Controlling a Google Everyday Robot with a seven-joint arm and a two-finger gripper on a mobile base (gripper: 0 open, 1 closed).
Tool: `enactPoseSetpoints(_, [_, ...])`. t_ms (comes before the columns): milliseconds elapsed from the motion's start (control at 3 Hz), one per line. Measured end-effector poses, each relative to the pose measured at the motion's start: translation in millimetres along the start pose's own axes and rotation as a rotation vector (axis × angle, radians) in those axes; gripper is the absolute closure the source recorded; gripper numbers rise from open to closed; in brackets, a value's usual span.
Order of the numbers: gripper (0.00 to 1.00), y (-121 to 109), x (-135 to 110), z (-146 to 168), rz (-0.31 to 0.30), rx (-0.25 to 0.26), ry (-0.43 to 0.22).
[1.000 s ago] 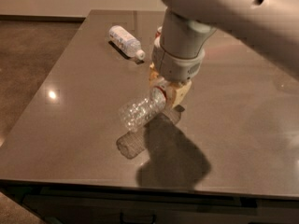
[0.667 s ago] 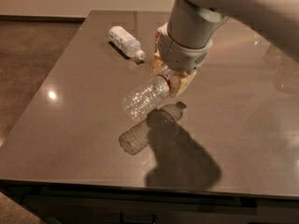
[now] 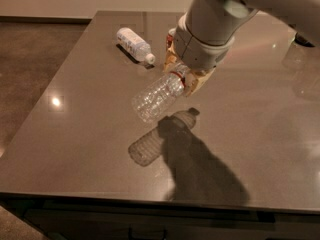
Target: Place water bottle upright
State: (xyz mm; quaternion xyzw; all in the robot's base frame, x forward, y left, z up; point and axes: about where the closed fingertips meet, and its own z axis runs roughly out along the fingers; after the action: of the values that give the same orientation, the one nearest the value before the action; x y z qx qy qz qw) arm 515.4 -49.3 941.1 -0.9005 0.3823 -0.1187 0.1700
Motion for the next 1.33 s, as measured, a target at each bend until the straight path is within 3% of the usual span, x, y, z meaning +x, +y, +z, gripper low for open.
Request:
enactPoseSetpoints(667, [1.00, 4, 29, 14, 0.023, 0.085, 0.079])
enactPoseSetpoints(1333, [1.00, 3, 67, 21, -0.021, 0.257, 0.209])
